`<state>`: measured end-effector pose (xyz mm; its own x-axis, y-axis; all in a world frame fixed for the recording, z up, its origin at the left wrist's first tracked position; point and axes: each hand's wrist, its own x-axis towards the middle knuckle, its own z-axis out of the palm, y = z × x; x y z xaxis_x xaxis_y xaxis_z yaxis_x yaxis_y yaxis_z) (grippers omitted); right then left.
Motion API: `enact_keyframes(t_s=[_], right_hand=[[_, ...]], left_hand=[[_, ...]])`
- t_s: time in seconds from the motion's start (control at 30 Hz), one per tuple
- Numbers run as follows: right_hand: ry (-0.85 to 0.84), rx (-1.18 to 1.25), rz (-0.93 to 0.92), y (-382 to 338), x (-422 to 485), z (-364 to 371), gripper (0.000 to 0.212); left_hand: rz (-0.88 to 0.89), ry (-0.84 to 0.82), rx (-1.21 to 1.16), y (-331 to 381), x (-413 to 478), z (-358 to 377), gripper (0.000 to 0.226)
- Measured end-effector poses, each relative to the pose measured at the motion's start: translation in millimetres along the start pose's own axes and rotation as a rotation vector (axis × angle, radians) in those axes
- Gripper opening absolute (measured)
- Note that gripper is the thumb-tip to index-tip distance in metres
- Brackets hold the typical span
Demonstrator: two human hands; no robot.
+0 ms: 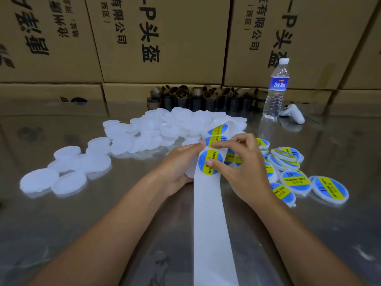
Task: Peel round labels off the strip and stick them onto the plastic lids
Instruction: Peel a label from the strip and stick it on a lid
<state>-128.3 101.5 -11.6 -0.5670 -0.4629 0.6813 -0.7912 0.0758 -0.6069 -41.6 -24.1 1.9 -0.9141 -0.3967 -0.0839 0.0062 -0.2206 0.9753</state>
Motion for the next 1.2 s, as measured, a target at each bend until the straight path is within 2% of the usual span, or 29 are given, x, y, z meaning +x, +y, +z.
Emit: enact_keyframes(t_s=[0.1, 0.33, 0.53, 0.73, 0.83, 0.9, 0.97, 1.03, 1.1, 1.2], right_hand=[[0.068, -0.096, -0.076, 1.1, -0.7, -0.7, 0.028], [0.148, -0.216, -0.244, 2.6, -1.1, 0.0, 0.021], [0.121, -0.186, -0.234, 3.6, -0.7, 1.2, 0.017], [0.059, -0.12, -0.178, -0.7, -0.9, -3.2, 0.01], [-0.051, -0.038, -0.038, -7.2, -1.8, -4.2, 0.017], [-0.074, 0.03, 0.084, -11.9, -1.5, -5.4, 0.022], [-0.045, 0.1, 0.183, -15.5, 1.0, -7.1, 0.026], [-0.009, 0.221, 0.274, -16.8, 4.4, -8.5, 0.039], [0.063, 0.368, 0.359, -17.6, 7.8, -10.7, 0.052], [0.197, 0.535, 0.474, -15.3, 12.4, -15.0, 0.058]], left_hand=[[-0.038, -0.041, -0.007, 0.4, -0.7, -0.5, 0.033], [-0.011, 0.03, 0.05, 0.0, 1.2, 0.9, 0.031], [0.016, 0.099, 0.071, 1.1, -0.2, 5.2, 0.036], [0.017, 0.116, 0.073, 0.9, 1.2, 5.2, 0.031], [0.027, 0.159, 0.079, 0.5, 1.8, 6.0, 0.03], [0.074, 0.212, 0.163, -0.9, 2.9, 8.0, 0.027], [0.135, 0.281, 0.247, -2.0, 3.1, 10.0, 0.022], [0.17, 0.317, 0.273, -3.8, 5.1, 11.2, 0.025], [0.182, 0.334, 0.277, -5.0, 7.5, 11.5, 0.026], [0.203, 0.375, 0.302, -6.4, 10.0, 9.3, 0.026]])
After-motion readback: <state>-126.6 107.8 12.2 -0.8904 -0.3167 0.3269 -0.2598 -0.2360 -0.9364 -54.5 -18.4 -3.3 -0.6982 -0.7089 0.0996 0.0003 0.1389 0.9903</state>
